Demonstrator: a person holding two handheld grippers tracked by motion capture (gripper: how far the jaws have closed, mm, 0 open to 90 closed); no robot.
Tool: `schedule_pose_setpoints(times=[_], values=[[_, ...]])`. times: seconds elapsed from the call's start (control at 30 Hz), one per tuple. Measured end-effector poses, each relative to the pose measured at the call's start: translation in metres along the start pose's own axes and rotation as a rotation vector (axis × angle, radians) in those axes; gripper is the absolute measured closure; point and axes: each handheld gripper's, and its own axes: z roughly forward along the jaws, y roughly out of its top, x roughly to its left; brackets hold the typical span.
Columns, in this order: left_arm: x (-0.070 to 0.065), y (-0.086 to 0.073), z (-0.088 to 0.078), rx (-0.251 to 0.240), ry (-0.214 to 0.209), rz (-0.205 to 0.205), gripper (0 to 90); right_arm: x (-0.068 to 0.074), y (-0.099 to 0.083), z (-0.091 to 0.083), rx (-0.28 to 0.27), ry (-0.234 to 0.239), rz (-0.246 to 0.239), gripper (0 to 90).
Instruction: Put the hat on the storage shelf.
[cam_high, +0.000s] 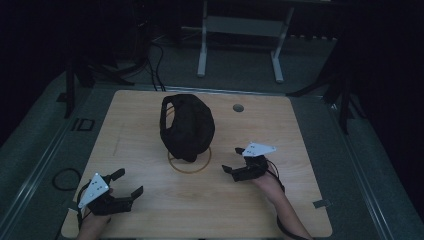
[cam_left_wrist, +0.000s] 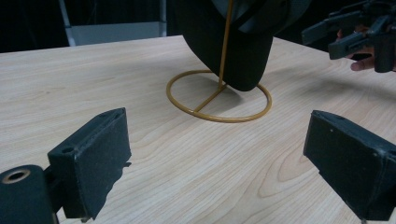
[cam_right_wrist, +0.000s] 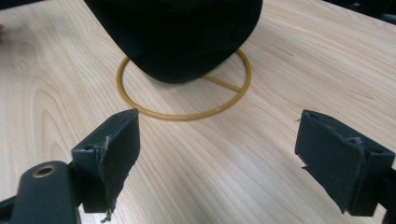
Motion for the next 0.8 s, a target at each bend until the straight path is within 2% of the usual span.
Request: schedule_pose_setpoints(times=[0.17,0.37,0.47,0.57,0.8], values=[[0.0,0.0,0.001,0.001,0.001,0.0,7.7,0.002,-0.012,-0.004,-0.004,-0.034,-0.009,13.8],[0.0,0.0,0.001,0.002,0.003,0.0,7.7,0.004,-0.022,-0.007,0.002,-0.049,-0.012,13.4],[0.001,0.0,0.0,0.002,0.004,-0.002,7.7,0.009,-0.03,-0.008,0.018,-0.057,-0.03,13.4],[0.0,0.0,0.001,0.001,0.006,0.0,7.6,0.013,-0.037,-0.009,0.046,-0.084,-0.072,13.4],[0.0,0.0,0.001,0.003,0.005,0.0,7.6,0.014,-0.039,-0.008,0.039,-0.106,-0.085,13.4]])
